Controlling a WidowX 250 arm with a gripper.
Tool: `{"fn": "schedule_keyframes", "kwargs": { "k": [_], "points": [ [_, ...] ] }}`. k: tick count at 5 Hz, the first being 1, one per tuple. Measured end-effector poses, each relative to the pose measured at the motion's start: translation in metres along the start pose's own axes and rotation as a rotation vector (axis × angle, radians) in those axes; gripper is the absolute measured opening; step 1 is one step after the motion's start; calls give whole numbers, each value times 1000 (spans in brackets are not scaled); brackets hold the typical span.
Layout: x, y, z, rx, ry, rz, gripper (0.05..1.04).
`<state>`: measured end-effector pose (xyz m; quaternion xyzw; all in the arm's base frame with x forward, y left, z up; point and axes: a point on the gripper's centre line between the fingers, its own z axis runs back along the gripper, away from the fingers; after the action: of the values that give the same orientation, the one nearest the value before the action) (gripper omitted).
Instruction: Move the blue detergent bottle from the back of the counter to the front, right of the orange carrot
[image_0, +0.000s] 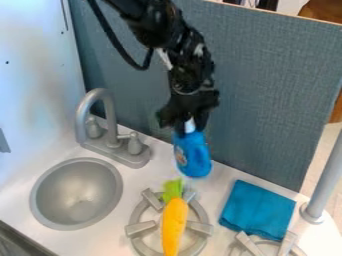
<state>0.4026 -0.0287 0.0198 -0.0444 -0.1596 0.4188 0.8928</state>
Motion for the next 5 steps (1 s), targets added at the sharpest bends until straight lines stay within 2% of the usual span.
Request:
{"fn": "schedule_keyframes", "kwargs": {
  "k": [1, 2, 3, 4, 5],
  "points": [
    [-8, -3, 2, -13, 43, -58, 532],
    [-25, -5, 4, -10, 121, -181, 532],
    [-52, -14, 14, -11, 177, -392, 532],
    [-67, -21, 41, -66, 148, -515, 532],
    [-90, -21, 46, -67, 157, -615, 532]
  ]
}}
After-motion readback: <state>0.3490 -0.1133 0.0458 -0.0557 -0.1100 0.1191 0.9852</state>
